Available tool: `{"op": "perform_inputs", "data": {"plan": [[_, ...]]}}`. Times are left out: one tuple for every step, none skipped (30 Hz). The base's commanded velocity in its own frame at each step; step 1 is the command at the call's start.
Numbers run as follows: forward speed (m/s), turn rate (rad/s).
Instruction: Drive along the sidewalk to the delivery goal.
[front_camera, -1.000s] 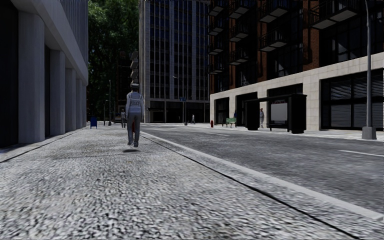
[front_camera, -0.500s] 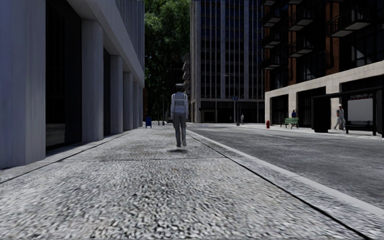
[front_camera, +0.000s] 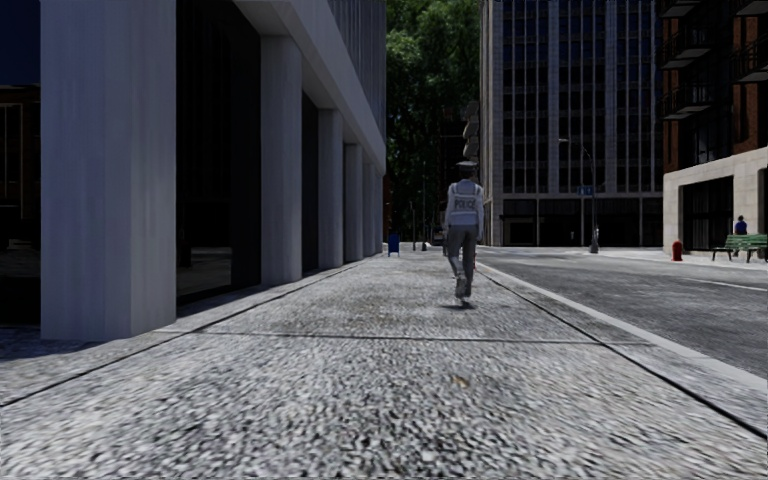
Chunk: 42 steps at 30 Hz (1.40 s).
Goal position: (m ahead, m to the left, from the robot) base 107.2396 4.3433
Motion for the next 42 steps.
{"op": "perform_inputs", "data": {"plan": [[1.72, 0.52], [1.72, 0.5], [1.72, 0.49], [1.72, 0.48], [1.73, 0.47], [1.73, 0.39], [1.73, 0.39], [1.73, 0.23], [1.73, 0.0], [1.74, 0.0], [1.74, 0.0], [1.74, 0.0], [1.74, 0.0], [1.74, 0.0], [1.74, 0.0], [1.75, 0.0], [1.75, 0.0], [1.75, 0.0], [1.77, 0.0], [1.77, 0.0], [1.77, 0.0], [1.79, 0.0], [1.82, 0.0], [1.91, 0.0], [1.91, 0.0], [2.0, 0.0], [2.0, 0.0], [2.0, 0.0], [2.0, 0.0], [2.0, 0.0], [2.0, 0.0], [2.0, 0.0], [2.0, 0.0], [2.0, 0.0], [2.0, 0.0], [2.0, 0.0], [2.0, 0.0], [2.0, 0.0], [2.0, 0.0], [2.0, 0.0], [2.0, 0.0], [2.0, 0.0]]}}
